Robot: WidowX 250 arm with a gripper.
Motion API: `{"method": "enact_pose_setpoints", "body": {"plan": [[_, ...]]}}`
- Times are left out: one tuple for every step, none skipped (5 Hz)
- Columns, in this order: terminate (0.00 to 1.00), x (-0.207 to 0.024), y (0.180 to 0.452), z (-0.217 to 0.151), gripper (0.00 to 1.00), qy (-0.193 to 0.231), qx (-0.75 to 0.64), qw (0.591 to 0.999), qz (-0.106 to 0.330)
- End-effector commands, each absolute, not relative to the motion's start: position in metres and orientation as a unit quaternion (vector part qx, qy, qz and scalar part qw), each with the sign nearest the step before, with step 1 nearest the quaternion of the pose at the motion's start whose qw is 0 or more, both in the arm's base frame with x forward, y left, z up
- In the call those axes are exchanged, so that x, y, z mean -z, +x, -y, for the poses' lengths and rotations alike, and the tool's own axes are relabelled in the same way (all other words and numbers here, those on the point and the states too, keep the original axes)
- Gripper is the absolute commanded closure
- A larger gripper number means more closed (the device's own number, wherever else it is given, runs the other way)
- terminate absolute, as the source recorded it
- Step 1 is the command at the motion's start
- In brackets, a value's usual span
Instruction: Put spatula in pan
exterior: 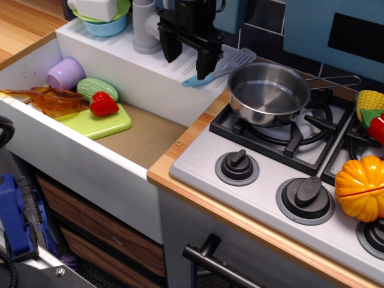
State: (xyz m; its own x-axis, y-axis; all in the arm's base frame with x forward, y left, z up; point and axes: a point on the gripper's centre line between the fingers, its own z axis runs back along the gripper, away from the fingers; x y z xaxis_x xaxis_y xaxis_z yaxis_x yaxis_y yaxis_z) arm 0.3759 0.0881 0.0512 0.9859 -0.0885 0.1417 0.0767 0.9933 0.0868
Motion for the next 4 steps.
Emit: {"method": "enact_pose_setpoints", "body": {"plan": [[0.00,-0.051,0.376,-0.088,0.00,0.041,0.041,0.996,0.073],[0.00,-0.049,0.393,-0.087,0.00,0.030,0.077,0.995,0.064],[0.00,-0.046,0.406,-0.083,0.00,0.033,0.090,0.993,0.071],[0.00,-0.038,0.414,-0.086,0.00,0.018,0.096,0.992,0.078]]}}
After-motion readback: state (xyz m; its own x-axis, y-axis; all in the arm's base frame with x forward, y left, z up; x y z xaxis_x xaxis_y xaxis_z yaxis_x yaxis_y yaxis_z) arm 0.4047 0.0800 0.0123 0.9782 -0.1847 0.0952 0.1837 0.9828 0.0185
